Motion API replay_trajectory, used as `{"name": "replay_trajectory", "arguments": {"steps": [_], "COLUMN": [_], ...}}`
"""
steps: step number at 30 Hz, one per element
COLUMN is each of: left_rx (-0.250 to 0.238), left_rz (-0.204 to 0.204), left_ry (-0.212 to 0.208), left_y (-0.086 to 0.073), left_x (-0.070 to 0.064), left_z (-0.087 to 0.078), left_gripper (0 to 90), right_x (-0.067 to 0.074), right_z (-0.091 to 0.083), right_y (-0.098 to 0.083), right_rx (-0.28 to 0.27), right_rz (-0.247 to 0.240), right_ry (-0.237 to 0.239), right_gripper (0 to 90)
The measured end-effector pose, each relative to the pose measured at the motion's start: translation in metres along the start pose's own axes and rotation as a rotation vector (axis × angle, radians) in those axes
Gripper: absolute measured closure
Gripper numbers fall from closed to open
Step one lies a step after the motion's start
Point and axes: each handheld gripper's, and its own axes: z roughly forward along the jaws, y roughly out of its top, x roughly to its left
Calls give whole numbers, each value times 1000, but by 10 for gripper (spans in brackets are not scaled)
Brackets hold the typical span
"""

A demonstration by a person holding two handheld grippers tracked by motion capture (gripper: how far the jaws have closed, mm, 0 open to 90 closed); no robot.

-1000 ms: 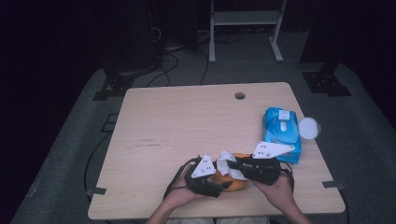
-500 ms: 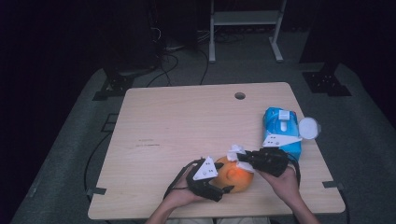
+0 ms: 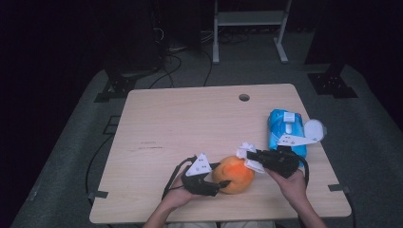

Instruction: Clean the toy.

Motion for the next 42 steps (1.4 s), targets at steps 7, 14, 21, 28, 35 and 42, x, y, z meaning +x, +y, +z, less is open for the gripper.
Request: {"name": "replay_trajectory", "arguments": {"steps": [7,14,21,28,35,42], "left_rx": [-9,-41,-70,-50,-61,-40], "left_rz": [-51,-152,-183,-173,-194,-154], "left_ry": [-8,-8,27,56,70,81], "left_y": [-2,-5,-2,-1,0,2], "left_x": [6,20,26,22,22,14], "left_z": [-3,-8,-17,-21,-20,-15], "left_gripper": [365,367,372,375,369,352], "right_x": [-12,6,8,31,33,35], "right_z": [0,6,10,29,29,30], "right_y": [-6,-2,-2,-1,-7,-6], "right_rx": [0,-19,-36,-22,-41,-49], "right_rz": [34,-19,25,-65,-55,-85], "right_ry": [-43,-2,16,41,41,61], "right_gripper": [797,793,796,794,792,792]}}
